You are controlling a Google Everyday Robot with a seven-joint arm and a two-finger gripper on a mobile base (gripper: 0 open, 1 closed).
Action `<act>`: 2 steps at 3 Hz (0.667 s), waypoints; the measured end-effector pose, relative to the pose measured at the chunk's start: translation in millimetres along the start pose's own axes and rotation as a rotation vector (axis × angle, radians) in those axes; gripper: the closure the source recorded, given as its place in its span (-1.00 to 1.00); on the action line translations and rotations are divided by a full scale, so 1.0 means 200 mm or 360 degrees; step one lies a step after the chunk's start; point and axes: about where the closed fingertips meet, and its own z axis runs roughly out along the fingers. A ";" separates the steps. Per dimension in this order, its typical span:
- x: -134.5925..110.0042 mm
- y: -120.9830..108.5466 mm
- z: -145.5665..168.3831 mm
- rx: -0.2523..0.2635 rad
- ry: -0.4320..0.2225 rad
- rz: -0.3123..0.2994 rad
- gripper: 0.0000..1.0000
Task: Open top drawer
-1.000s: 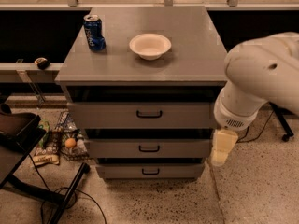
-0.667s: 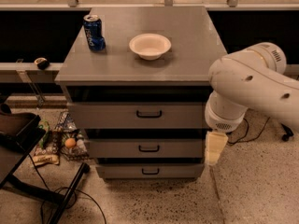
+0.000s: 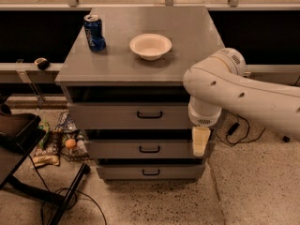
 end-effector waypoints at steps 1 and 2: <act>-0.06 -0.08 0.08 -0.0024 0.0013 -0.0013 -1.00; -0.11 -0.17 0.19 -0.0075 0.0024 0.0009 -1.00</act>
Offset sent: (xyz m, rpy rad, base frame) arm 0.0637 0.0213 -0.0377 -0.0104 0.0657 -0.0159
